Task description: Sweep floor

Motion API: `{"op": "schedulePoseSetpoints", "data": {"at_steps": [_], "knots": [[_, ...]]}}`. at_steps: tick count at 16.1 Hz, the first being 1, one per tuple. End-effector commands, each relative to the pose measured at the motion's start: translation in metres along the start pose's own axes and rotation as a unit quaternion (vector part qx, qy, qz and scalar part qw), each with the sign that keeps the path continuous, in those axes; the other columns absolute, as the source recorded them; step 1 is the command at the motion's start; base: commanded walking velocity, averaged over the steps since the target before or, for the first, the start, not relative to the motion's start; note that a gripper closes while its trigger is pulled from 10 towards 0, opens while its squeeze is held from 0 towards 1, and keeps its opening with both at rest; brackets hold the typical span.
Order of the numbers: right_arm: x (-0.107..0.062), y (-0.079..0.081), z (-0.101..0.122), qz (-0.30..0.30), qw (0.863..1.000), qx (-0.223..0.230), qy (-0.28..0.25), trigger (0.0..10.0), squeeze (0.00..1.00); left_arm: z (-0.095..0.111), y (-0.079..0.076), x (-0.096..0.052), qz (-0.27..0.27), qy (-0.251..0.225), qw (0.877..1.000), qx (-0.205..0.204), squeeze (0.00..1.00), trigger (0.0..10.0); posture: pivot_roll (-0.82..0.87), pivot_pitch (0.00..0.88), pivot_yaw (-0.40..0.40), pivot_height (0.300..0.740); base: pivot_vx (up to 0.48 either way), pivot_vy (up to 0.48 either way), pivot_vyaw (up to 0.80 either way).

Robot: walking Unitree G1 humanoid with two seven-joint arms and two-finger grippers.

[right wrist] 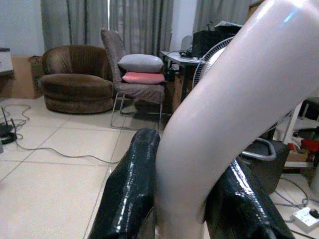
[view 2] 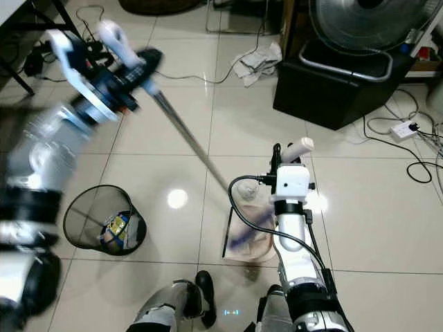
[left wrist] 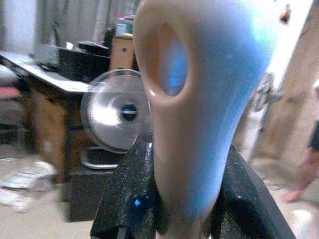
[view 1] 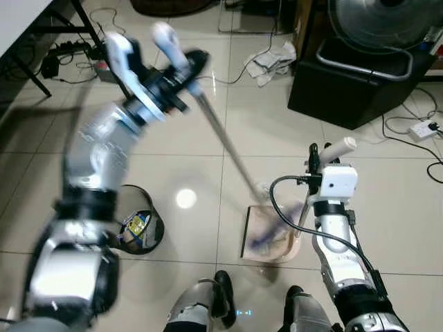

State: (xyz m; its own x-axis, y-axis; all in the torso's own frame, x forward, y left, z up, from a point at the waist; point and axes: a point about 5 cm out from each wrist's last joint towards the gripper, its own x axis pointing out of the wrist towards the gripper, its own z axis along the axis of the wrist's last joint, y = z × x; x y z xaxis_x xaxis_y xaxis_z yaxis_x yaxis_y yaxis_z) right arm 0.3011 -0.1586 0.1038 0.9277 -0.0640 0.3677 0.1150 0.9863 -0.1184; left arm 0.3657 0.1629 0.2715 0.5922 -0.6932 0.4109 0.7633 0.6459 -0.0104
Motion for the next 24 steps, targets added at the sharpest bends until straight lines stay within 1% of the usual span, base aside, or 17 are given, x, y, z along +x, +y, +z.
{"op": "schedulePoseSetpoints", "data": {"at_steps": [1, 2, 4, 5, 6, 8, 9, 10, 11, 13, 14, 15, 16, 18, 19, 21, 24], "knots": [[0.0, -0.002, 0.007, -0.007, 1.0, 0.013, -0.024, 10.0, 0.0, 0.013, 0.011, -0.007, 0.018, -0.008, 0.999, 0.046, 0.0, 10.0, 0.07, 0.126, 0.14, 0.74, 0.0, 0.0, 0.0], [-0.001, -0.006, 0.008, -0.012, 0.999, 0.023, -0.025, 10.0, 0.0, 0.017, 0.022, -0.015, 0.054, 0.005, 0.994, 0.093, 0.0, 10.0, 0.07, 0.124, 0.141, 0.74, 0.0, 0.0, 0.0], [-0.002, -0.008, 0.009, -0.018, 0.999, 0.031, -0.026, 10.0, 0.0, 0.016, 0.027, -0.019, 0.079, 0.016, 0.989, 0.125, 0.0, 10.0, 0.07, 0.121, 0.141, 0.74, 0.0, 0.0, 0.0], [-0.005, -0.015, 0.013, -0.03, 0.998, 0.042, -0.037, 10.0, 0.0, 0.008, 0.033, -0.029, 0.113, 0.041, 0.979, 0.162, 0.0, 10.0, 0.07, 0.115, 0.145, 0.74, 0.0, 0.0, 0.0], [-0.006, -0.019, 0.017, -0.037, 0.997, 0.046, -0.047, 10.0, 0.0, -0.002, 0.033, -0.034, 0.123, 0.051, 0.979, 0.156, 0.0, 10.0, 0.07, 0.114, 0.146, 0.74, 0.0, 0.0, 0.0], [-0.006, -0.028, 0.03, -0.05, 0.995, 0.051, -0.066, 10.0, 0.0, -0.02, 0.031, -0.045, 0.141, 0.053, 0.981, 0.119, 0.0, 10.0, 0.05, 0.106, 0.152, 0.74, 0.0, 0.0, 0.0], [-0.003, -0.034, 0.04, -0.058, 0.994, 0.054, -0.078, 10.0, 0.0, -0.027, 0.029, -0.05, 0.147, 0.055, 0.982, 0.108, 0.0, 10.0, 0.04, 0.105, 0.153, 0.74, 0.0, 0.0, 0.0], [0.005, -0.039, 0.058, -0.065, 0.991, 0.068, -0.096, 10.0, 0.0, -0.036, 0.026, -0.059, 0.161, 0.06, 0.98, 0.103, 0.0, 10.0, 0.02, 0.099, 0.158, 0.74, 0.0, 0.0, 0.0], [0.009, -0.04, 0.064, -0.066, 0.99, 0.077, -0.099, 10.0, 0.0, -0.039, 0.025, -0.063, 0.167, 0.062, 0.979, 0.102, 0.0, 10.0, 0.02, 0.097, 0.158, 0.74, 0.0, 0.0, 0.0], [0.024, -0.038, 0.086, -0.051, 0.986, 0.13, -0.088, 10.0, 0.0, -0.055, 0.02, -0.079, 0.2, 0.086, 0.97, 0.11, 0.0, 10.0, -0.01, 0.08, 0.154, 0.74, 0.0, 0.0, 0.0], [0.031, -0.035, 0.097, -0.041, 0.985, 0.146, -0.082, 10.0, 0.0, -0.063, 0.016, -0.087, 0.216, 0.1, 0.965, 0.108, 0.0, 10.0, -0.02, 0.079, 0.151, 0.74, 0.0, 0.0, 0.0], [0.036, -0.032, 0.106, -0.031, 0.984, 0.157, -0.082, 10.0, 0.0, -0.071, 0.013, -0.094, 0.236, 0.123, 0.958, 0.107, 0.0, 10.0, -0.03, 0.072, 0.146, 0.74, 0.0, 0.0, 0.0], [0.043, -0.031, 0.117, -0.026, 0.98, 0.179, -0.081, 10.0, 0.0, -0.083, 0.006, -0.103, 0.247, 0.154, 0.95, 0.11, 0.0, 10.0, -0.04, 0.057, 0.136, 0.74, 0.0, 0.0, 0.0], [0.05, -0.028, 0.133, -0.021, 0.974, 0.208, -0.084, 10.0, 0.0, -0.089, -0.007, -0.113, 0.259, 0.165, 0.945, 0.114, 0.0, 10.0, -0.05, 0.043, 0.124, 0.74, 0.0, 0.0, 0.0], [0.053, -0.028, 0.138, -0.02, 0.973, 0.215, -0.083, 10.0, 0.0, -0.089, -0.013, -0.115, 0.267, 0.164, 0.943, 0.114, 0.0, 10.0, -0.05, 0.035, 0.117, 0.74, 0.0, 0.0, 0.0], [0.056, -0.029, 0.144, -0.018, 0.972, 0.225, -0.074, 10.0, 0.0, -0.089, -0.021, -0.116, 0.28, 0.158, 0.94, 0.115, 0.0, 10.0, -0.04, 0.023, 0.101, 0.74, 0.0, 0.0, 0.0], [0.06, -0.033, 0.149, -0.02, 0.97, 0.236, -0.053, 10.0, 0.0, -0.084, -0.038, -0.117, 0.295, 0.153, 0.935, 0.126, 0.0, 10.0, -0.03, 0.016, 0.079, 0.74, 0.0, 0.0, 0.0]]}}
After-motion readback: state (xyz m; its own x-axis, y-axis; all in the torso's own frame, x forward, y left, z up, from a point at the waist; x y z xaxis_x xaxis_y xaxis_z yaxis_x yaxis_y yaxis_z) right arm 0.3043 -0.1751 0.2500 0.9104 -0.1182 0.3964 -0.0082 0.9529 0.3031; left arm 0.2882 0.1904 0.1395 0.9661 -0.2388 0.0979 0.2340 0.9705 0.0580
